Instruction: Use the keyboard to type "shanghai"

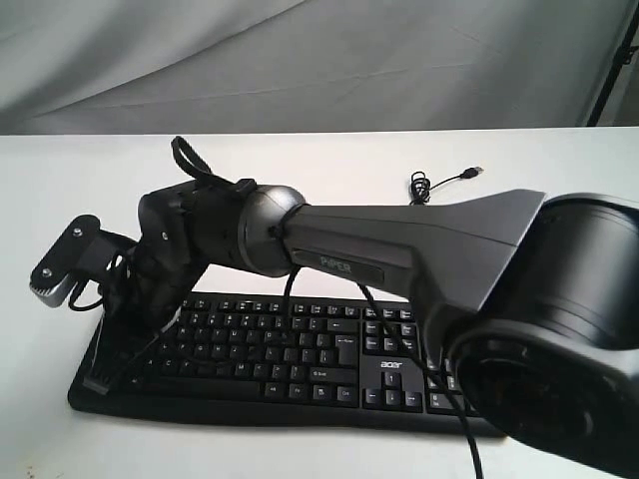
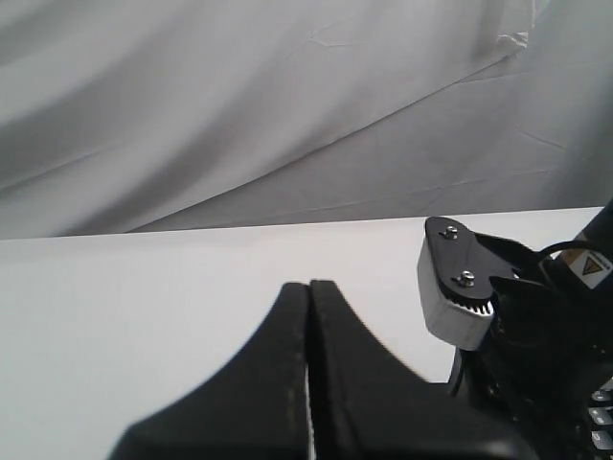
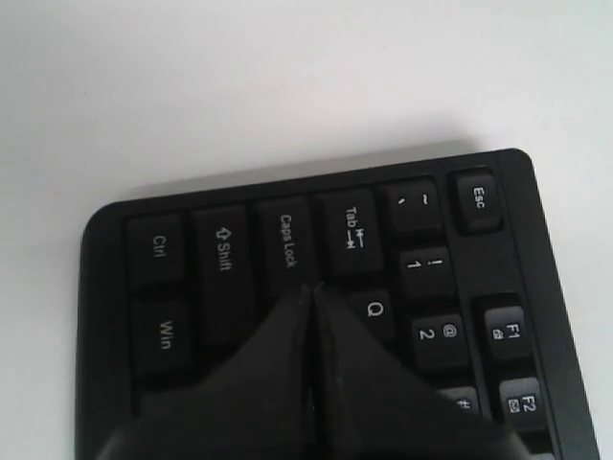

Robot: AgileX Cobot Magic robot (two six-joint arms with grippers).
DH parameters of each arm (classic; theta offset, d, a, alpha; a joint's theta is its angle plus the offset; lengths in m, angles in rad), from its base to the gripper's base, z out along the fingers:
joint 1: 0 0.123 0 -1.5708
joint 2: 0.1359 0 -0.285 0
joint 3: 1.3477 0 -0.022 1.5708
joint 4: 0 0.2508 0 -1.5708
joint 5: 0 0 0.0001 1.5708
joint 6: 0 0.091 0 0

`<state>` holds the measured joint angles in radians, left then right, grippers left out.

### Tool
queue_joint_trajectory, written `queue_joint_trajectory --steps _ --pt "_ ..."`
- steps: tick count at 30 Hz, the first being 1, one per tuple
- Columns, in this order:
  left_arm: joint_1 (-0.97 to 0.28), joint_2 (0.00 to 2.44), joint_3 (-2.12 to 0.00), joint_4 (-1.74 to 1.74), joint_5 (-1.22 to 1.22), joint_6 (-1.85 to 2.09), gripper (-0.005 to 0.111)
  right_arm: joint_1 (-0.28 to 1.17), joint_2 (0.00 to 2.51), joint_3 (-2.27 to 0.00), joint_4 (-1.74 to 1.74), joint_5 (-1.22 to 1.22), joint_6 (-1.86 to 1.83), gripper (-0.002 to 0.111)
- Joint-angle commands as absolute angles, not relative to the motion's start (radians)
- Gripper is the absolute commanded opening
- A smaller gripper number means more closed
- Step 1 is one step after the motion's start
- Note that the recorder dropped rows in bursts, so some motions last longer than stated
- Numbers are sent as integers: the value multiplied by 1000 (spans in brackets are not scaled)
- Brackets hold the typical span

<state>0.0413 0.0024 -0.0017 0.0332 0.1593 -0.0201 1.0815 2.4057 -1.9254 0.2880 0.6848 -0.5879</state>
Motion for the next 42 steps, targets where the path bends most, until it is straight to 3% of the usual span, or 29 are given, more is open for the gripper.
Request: queue_joint_trajectory --steps 1,14,16,20,22,42 --pt "35 0 0 33 153 -23 0 1085 2413 -1930 311 671 -603 0" --pt "35 0 0 33 153 -23 0 1072 2332 -1907 189 728 -539 0" --pt "35 0 0 33 153 -23 0 1042 2258 -1804 175 718 -512 0" --pt "35 0 0 33 153 -23 0 976 2059 -1414 234 468 -508 0" --pt "35 0 0 33 153 -23 0 967 2033 -1348 251 434 -508 0" --pt "35 0 0 33 153 -23 0 945 2075 -1324 278 421 -517 0"
